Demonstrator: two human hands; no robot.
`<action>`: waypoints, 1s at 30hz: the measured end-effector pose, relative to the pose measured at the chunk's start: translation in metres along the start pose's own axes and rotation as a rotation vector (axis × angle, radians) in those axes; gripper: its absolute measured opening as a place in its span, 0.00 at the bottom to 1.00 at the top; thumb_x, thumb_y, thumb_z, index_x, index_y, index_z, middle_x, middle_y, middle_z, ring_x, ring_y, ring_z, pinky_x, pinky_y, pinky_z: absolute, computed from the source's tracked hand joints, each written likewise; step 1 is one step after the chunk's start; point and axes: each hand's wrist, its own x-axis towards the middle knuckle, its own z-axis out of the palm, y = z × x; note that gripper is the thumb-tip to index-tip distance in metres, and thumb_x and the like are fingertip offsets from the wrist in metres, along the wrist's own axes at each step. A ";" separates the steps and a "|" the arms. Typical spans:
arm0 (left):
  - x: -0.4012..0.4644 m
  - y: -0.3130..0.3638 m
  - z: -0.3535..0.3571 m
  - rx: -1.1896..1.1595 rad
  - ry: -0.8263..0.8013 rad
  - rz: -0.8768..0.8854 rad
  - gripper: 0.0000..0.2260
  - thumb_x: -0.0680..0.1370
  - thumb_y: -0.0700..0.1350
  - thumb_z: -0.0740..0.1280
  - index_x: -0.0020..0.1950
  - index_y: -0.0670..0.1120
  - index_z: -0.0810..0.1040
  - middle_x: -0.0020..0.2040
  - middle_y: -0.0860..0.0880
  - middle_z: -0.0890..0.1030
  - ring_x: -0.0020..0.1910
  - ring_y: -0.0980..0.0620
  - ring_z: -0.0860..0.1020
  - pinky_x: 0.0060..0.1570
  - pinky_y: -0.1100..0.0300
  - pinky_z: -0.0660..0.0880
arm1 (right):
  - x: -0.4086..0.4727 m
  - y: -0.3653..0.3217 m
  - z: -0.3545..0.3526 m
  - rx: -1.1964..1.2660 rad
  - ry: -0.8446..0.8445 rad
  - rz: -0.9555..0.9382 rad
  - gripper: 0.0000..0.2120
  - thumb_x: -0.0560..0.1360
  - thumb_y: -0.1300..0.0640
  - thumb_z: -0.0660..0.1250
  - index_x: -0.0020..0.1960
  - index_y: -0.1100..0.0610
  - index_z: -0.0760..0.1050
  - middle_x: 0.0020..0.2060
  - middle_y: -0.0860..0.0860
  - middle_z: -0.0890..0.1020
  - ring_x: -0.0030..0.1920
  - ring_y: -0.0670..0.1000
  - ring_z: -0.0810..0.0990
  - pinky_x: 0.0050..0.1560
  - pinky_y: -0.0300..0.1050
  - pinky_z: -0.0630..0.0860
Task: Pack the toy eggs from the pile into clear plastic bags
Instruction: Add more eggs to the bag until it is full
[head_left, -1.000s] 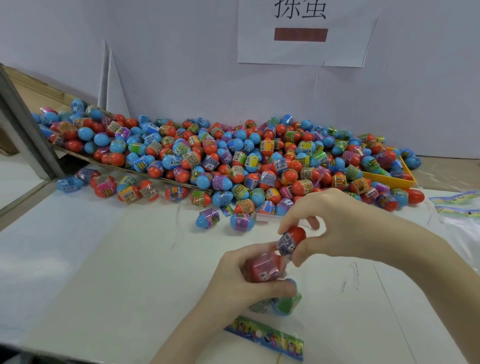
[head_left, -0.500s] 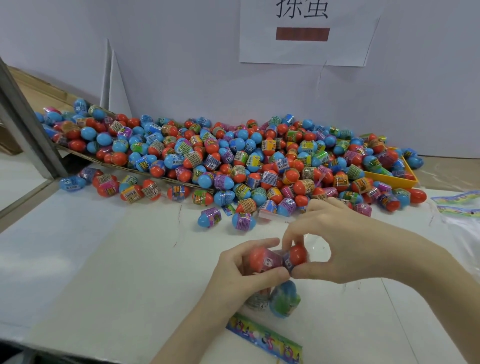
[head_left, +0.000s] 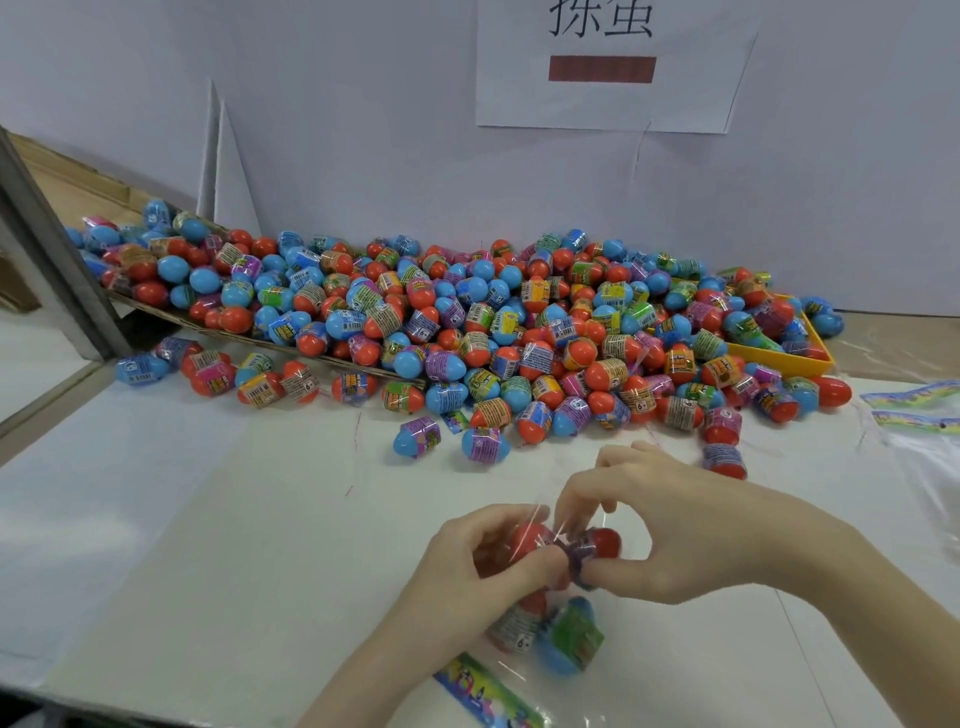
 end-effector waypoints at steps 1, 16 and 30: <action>-0.001 0.000 0.000 -0.035 0.006 0.002 0.17 0.64 0.55 0.72 0.51 0.54 0.79 0.45 0.54 0.85 0.46 0.57 0.82 0.46 0.67 0.76 | 0.000 0.000 0.001 0.010 -0.001 -0.003 0.16 0.68 0.36 0.65 0.53 0.40 0.72 0.45 0.40 0.70 0.49 0.41 0.65 0.50 0.33 0.65; 0.002 0.008 0.012 -0.322 0.144 -0.081 0.18 0.64 0.53 0.67 0.53 0.51 0.78 0.40 0.52 0.85 0.40 0.59 0.82 0.38 0.69 0.76 | 0.012 -0.006 0.006 -0.078 0.147 0.036 0.37 0.63 0.28 0.31 0.43 0.45 0.73 0.43 0.38 0.68 0.46 0.40 0.62 0.46 0.40 0.55; 0.003 0.008 0.022 -0.203 0.258 -0.002 0.14 0.74 0.36 0.67 0.47 0.57 0.75 0.45 0.57 0.82 0.44 0.64 0.80 0.38 0.71 0.75 | 0.011 -0.014 0.002 0.016 0.038 0.203 0.40 0.52 0.23 0.40 0.41 0.51 0.71 0.48 0.41 0.65 0.51 0.45 0.59 0.51 0.45 0.54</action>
